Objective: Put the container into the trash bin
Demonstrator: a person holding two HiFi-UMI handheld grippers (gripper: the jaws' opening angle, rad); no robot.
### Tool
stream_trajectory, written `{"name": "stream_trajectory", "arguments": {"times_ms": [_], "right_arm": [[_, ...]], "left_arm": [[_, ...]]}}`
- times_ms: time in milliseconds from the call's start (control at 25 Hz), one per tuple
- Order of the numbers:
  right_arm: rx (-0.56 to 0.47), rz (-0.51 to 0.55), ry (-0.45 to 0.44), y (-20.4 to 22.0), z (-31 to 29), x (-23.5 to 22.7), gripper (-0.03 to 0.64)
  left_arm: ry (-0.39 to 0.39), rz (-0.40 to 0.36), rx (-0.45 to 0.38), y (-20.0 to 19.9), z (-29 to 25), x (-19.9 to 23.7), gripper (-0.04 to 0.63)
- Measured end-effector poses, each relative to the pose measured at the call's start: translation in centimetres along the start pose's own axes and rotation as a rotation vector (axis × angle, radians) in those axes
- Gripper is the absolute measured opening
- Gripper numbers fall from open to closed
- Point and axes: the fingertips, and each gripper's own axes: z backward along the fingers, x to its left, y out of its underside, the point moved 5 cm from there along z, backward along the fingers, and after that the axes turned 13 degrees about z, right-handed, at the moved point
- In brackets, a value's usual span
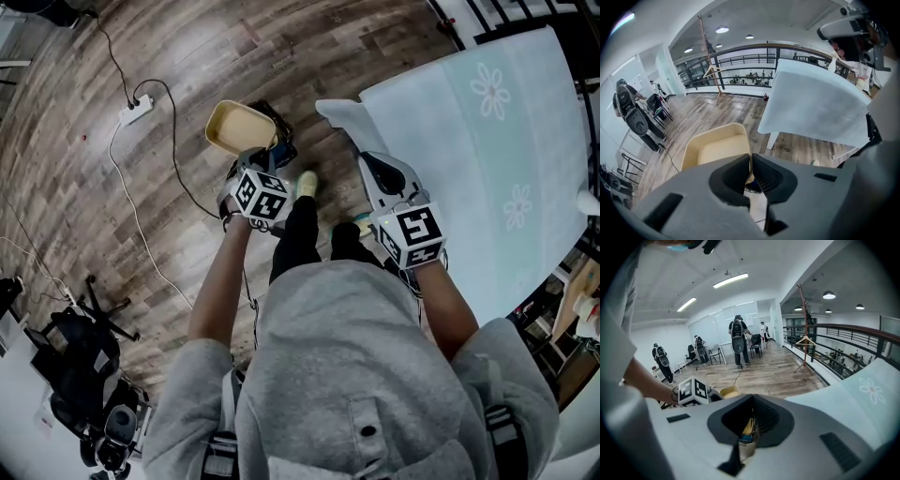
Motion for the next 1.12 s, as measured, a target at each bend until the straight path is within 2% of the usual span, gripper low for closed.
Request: {"name": "stream_trajectory", "arguments": {"times_ms": [80,120,160,280,560,720,800,880,1000,1120], "right_arm": [[0.012,0.003,-0.003,0.2,-0.4,-0.4,0.026],[0.017,0.004,-0.005,0.3,-0.6,-0.5,0.026],[0.021,0.004,-0.006,0.3,-0.7,-0.6,0.026],[0.026,0.003,-0.003,0.6,-0.9,-0.6,0.026],[0.005,-0.013,0.041,-0.2,-0.2,-1.2,0.026],[-0.016,-0.030,0.103,-0.5,1.1,-1.8,0.026],[-0.030,-0.039,0.136,-0.6,2.1,-2.3,0.026],[-0.042,-0.050,0.172,-0.6,3.5,-3.0,0.026],[-0.054,-0.068,0.240,-0.4,5.8,-4.2,0.026],[-0.078,-0.100,0.329,-0.2,8.7,-5.2,0.026]], "left_arm": [[0.013,-0.008,0.048,0.4,-1.0,0.0,0.051],[0.030,0.001,0.075,0.6,-1.5,0.0,0.173],[0.051,0.020,0.097,0.9,-1.8,-0.1,0.238],[0.099,0.084,0.104,1.2,-1.8,-0.3,0.245],[0.162,0.178,0.031,-0.2,0.2,-0.6,0.245],[0.197,0.176,-0.057,-2.8,2.2,-0.8,0.245],[0.219,0.155,-0.123,-5.0,4.1,-1.4,0.230],[0.244,0.145,-0.205,-7.4,6.1,-2.4,0.180],[0.258,0.143,-0.350,-11.0,9.2,-3.9,0.035],[0.321,0.106,-0.451,-14.8,12.3,-6.3,0.020]]}}
